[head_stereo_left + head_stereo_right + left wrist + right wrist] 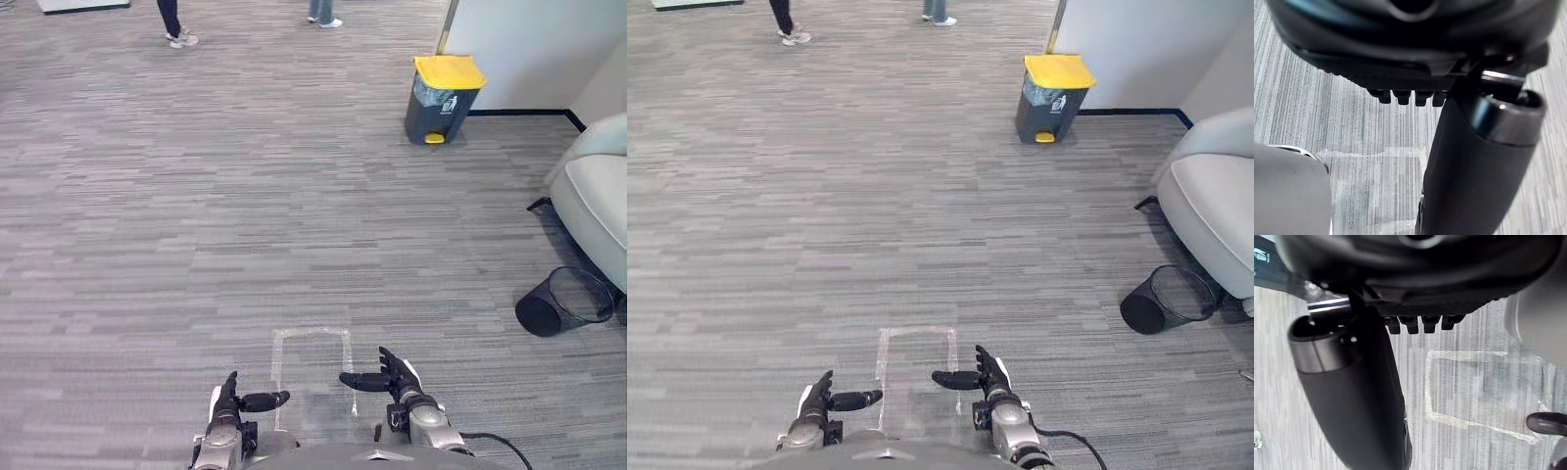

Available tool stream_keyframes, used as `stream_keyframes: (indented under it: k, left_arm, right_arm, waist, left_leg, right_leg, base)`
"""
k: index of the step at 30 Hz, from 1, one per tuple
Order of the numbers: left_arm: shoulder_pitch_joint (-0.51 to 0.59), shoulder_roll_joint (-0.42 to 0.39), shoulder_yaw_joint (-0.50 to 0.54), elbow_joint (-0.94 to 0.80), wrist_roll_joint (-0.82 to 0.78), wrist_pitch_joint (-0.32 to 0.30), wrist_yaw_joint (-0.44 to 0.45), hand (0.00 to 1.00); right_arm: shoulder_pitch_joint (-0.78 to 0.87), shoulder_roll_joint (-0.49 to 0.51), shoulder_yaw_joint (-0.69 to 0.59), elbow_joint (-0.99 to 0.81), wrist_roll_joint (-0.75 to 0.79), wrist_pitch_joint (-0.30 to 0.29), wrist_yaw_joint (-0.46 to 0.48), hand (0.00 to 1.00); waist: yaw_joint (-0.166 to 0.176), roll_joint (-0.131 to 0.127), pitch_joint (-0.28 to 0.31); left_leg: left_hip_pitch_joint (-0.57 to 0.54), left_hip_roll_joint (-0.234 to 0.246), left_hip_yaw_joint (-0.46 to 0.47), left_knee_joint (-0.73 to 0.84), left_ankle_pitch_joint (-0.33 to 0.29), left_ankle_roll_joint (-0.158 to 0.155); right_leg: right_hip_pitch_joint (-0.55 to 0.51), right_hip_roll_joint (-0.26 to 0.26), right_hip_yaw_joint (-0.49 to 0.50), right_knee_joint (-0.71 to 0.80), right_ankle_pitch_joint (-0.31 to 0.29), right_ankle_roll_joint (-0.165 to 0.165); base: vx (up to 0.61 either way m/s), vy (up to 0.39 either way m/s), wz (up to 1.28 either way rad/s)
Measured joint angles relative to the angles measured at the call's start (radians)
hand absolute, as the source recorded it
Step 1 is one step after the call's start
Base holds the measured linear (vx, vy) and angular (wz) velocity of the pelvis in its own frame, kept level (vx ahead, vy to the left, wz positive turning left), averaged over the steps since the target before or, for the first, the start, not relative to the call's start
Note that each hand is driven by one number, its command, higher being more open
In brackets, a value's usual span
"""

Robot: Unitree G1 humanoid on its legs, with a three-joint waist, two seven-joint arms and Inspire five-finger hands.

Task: Organize the slippers on the shoe rack

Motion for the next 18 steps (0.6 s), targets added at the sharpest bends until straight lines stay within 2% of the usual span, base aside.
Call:
stream_keyframes:
  k: [1, 2, 3, 4, 5, 6, 7, 10, 11, 12, 14, 16, 17, 18]
  left_arm:
    - [0.0, -0.001, 0.0, 0.002, 0.0, 0.0, -0.003, 1.0]
    - [0.002, 0.001, 0.0, 0.004, 0.0, 0.0, -0.004, 1.0]
    - [0.008, 0.005, 0.0, 0.004, 0.0, 0.0, -0.005, 1.0]
    - [-0.002, -0.006, 0.0, 0.024, -0.001, 0.004, -0.006, 1.0]
    - [-0.002, -0.021, -0.006, 0.028, 0.003, 0.003, -0.016, 1.0]
    - [-0.003, -0.027, -0.01, 0.028, 0.009, 0.0, -0.023, 1.0]
    - [-0.014, -0.04, -0.011, 0.034, 0.023, 0.0, -0.03, 1.0]
    - [-0.028, -0.055, 0.008, 0.03, 0.033, 0.0, -0.039, 1.0]
    - [-0.028, -0.054, 0.028, 0.02, 0.039, 0.0, -0.042, 1.0]
    - [-0.015, -0.058, 0.069, -0.016, 0.041, -0.002, -0.041, 1.0]
    - [-0.009, -0.065, 0.087, -0.034, 0.041, -0.001, -0.039, 1.0]
    - [-0.009, -0.059, 0.087, -0.036, 0.041, -0.002, -0.036, 1.0]
    - [-0.01, -0.054, 0.086, -0.034, 0.041, -0.002, -0.035, 1.0]
    - [-0.01, -0.048, 0.081, -0.033, 0.041, -0.002, -0.033, 1.0]
  right_arm:
    - [-0.006, 0.0, 0.001, 0.001, -0.001, -0.001, 0.003, 1.0]
    - [-0.008, 0.001, 0.004, 0.001, -0.002, -0.002, 0.004, 1.0]
    - [-0.004, 0.003, 0.006, 0.001, -0.002, -0.003, 0.005, 1.0]
    - [-0.003, -0.015, 0.004, 0.003, -0.005, -0.015, 0.004, 1.0]
    - [-0.006, -0.021, -0.003, 0.003, -0.016, -0.016, 0.002, 1.0]
    - [-0.009, -0.028, -0.008, 0.005, -0.019, -0.015, -0.001, 1.0]
    - [-0.007, -0.044, -0.008, 0.011, -0.019, -0.012, -0.006, 1.0]
    - [0.007, -0.05, -0.052, 0.005, -0.018, 0.006, -0.013, 1.0]
    - [0.021, -0.053, -0.048, -0.006, -0.018, 0.006, -0.017, 1.0]
    - [0.042, -0.049, -0.046, -0.034, -0.017, 0.006, -0.024, 1.0]
    - [0.052, -0.042, -0.046, -0.034, -0.016, 0.006, -0.027, 1.0]
    - [0.052, -0.033, -0.05, -0.03, -0.007, 0.007, -0.028, 1.0]
    - [0.051, -0.027, -0.055, -0.03, -0.007, 0.008, -0.029, 1.0]
    - [0.049, -0.019, -0.07, -0.029, -0.007, 0.008, -0.03, 1.0]
  waist:
    - [-0.001, -0.003, 0.0]
    - [-0.006, -0.016, -0.004]
    - [-0.006, -0.033, -0.01]
    - [-0.011, -0.016, -0.008]
    - [-0.006, 0.008, -0.025]
    - [-0.007, 0.017, -0.027]
    - [-0.016, 0.029, -0.028]
    - [-0.031, 0.027, -0.022]
    - [-0.029, 0.019, -0.015]
    - [-0.015, 0.014, -0.012]
    - [-0.003, 0.011, -0.012]
    - [0.012, 0.009, -0.011]
    - [0.014, 0.005, -0.008]
    - [0.015, -0.002, -0.005]
  left_leg:
    - [0.03, 0.013, 0.015, -0.015, -0.002, -0.003]
    - [0.058, 0.015, 0.021, -0.026, -0.01, -0.018]
    - [0.074, -0.003, 0.026, -0.029, -0.02, -0.037]
    - [0.099, 0.021, 0.019, -0.037, -0.033, -0.056]
    - [0.096, 0.037, 0.01, -0.035, -0.031, -0.05]
    - [0.097, 0.04, 0.006, -0.032, -0.026, -0.047]
    - [0.09, 0.049, 0.005, -0.005, -0.01, -0.058]
    - [0.0, 0.085, -0.02, 0.261, 0.034, -0.135]
    - [-0.067, 0.107, -0.043, 0.452, 0.085, -0.171]
    - [-0.162, 0.136, -0.046, 0.683, 0.022, -0.167]
    - [-0.215, 0.133, -0.04, 0.72, -0.026, -0.141]
    - [-0.265, 0.097, -0.07, 0.59, -0.071, -0.128]
    - [-0.284, 0.067, -0.125, 0.486, -0.082, -0.125]
    - [-0.292, 0.024, -0.219, 0.36, -0.085, -0.126]
  right_leg:
    - [-0.039, 0.006, -0.079, -0.115, -0.003, -0.003]
    - [-0.054, 0.016, -0.146, -0.262, 0.029, -0.002]
    - [-0.049, 0.022, -0.163, -0.381, 0.119, -0.015]
    - [-0.035, 0.049, -0.157, -0.386, 0.171, -0.065]
    - [-0.034, 0.077, -0.144, -0.401, 0.163, -0.076]
    - [-0.035, 0.088, -0.137, -0.404, 0.155, -0.078]
    - [-0.028, 0.101, -0.131, -0.417, 0.138, -0.075]
    - [0.053, 0.131, -0.112, -0.498, 0.129, -0.078]
    - [0.109, 0.141, -0.092, -0.538, 0.128, -0.081]
    - [0.17, 0.16, -0.043, -0.567, 0.116, -0.093]
    - [0.208, 0.167, 0.013, -0.585, 0.114, -0.094]
    - [0.236, 0.166, 0.099, -0.596, 0.118, -0.087]
    - [0.244, 0.162, 0.143, -0.597, 0.117, -0.08]
    - [0.248, 0.155, 0.194, -0.595, 0.116, -0.068]
  base:
    - [0.37, -0.097, -0.19]
    - [0.46, -0.138, -0.18]
    - [0.33, -0.109, -0.16]
    - [0.47, -0.16, -0.33]
    - [0.31, -0.104, -0.45]
    - [0.42, -0.166, -0.51]
    - [0.33, -0.157, -0.37]
    - [0.31, -0.138, -0.22]
    - [0.35, -0.051, -0.68]
    - [0.35, -0.024, -0.87]
    - [0.26, 0.049, -1.07]
    - [0.3, 0.126, -1.33]
    - [0.25, 0.187, -1.38]
    - [0.24, 0.209, -1.28]
